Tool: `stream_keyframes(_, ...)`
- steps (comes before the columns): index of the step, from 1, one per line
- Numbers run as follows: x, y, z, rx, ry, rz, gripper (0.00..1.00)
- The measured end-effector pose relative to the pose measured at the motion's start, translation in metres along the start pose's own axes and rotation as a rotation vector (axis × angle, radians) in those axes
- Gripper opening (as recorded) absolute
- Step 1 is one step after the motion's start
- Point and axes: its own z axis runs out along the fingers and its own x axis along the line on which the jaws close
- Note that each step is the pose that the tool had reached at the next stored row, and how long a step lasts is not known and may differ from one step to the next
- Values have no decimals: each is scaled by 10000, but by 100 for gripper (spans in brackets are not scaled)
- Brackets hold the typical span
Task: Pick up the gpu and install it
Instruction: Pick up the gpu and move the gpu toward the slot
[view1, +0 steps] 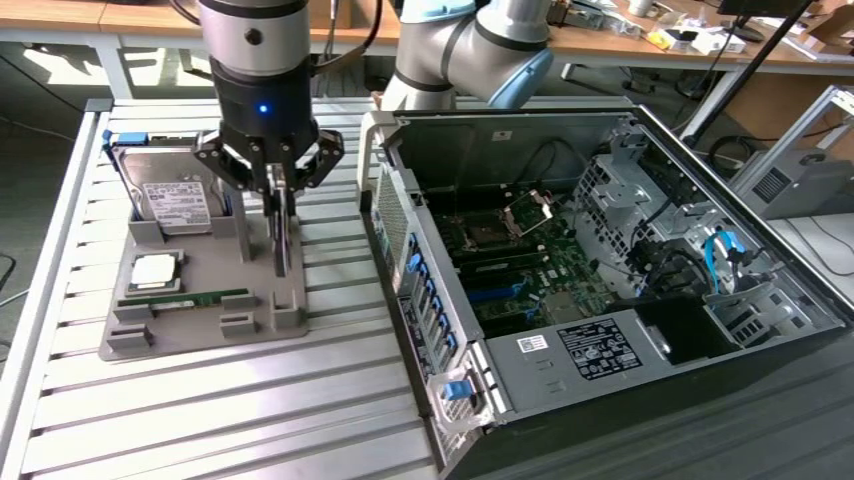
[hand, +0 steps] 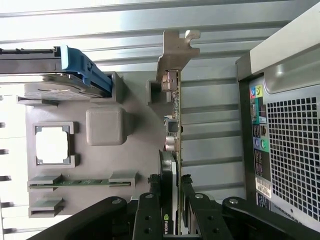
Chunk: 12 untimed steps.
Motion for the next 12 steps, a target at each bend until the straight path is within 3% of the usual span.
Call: stream_keyframes(12,-4,8,-187,0,1,0,27)
